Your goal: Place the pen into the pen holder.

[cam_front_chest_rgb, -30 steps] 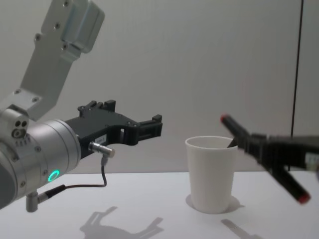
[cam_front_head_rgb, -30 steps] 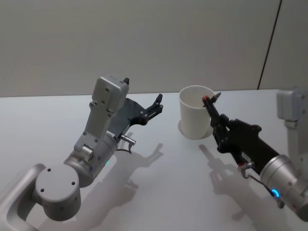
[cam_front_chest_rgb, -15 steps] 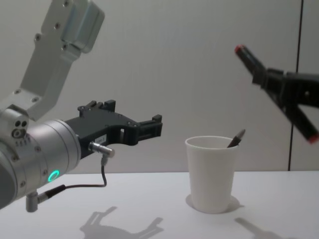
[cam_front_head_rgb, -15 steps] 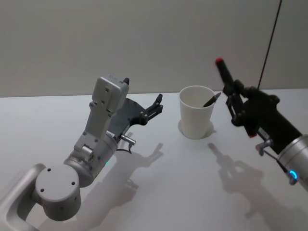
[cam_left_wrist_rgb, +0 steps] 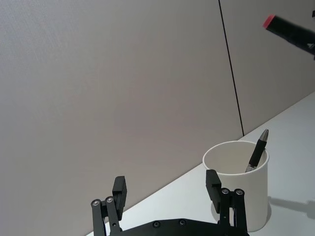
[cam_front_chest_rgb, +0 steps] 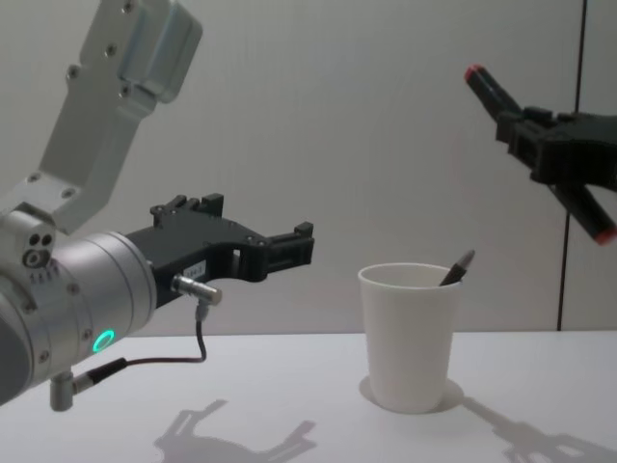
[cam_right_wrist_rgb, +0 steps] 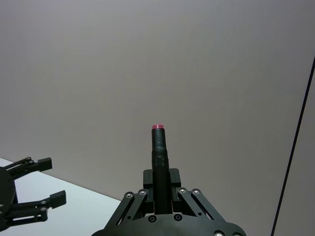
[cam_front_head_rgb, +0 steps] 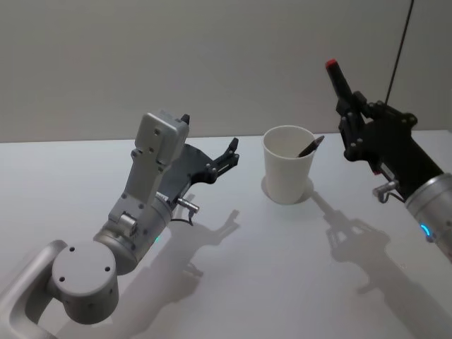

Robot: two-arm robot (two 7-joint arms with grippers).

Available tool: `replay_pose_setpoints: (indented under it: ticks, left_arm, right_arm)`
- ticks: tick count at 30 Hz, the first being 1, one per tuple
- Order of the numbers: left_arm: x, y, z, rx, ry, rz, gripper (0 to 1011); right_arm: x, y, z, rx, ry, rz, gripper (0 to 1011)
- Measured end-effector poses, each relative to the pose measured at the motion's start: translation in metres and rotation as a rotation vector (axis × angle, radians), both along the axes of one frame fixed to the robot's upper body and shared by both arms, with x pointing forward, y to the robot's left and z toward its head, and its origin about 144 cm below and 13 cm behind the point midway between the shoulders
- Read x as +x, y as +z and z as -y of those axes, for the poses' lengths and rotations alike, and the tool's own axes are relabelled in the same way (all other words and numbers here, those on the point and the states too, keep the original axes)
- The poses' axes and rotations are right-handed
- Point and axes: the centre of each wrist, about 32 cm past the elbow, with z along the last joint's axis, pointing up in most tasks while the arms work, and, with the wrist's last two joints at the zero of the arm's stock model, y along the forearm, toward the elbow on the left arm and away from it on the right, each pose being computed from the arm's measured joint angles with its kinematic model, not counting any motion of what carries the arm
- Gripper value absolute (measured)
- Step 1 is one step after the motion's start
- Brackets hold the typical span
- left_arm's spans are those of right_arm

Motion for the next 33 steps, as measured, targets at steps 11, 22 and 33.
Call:
replay_pose_setpoints:
  ticks: [11,22,33]
  left_arm:
    - [0.0,0.0,0.0,0.0,0.0,0.0,1001]
    - [0.0,0.0,0.0,0.0,0.0,0.0,1001]
    - [0.0,0.0,0.0,0.0,0.0,0.0,1001]
  right_arm:
    - [0.022,-0.006,-0.013,-0.074,-0.024,0.05,178]
    - [0.045,-0.018,-0.027,-0.121,-0.024,0.098,177]
    - [0.064,-0.034,-0.041,-0.145,-0.029,0.126,178]
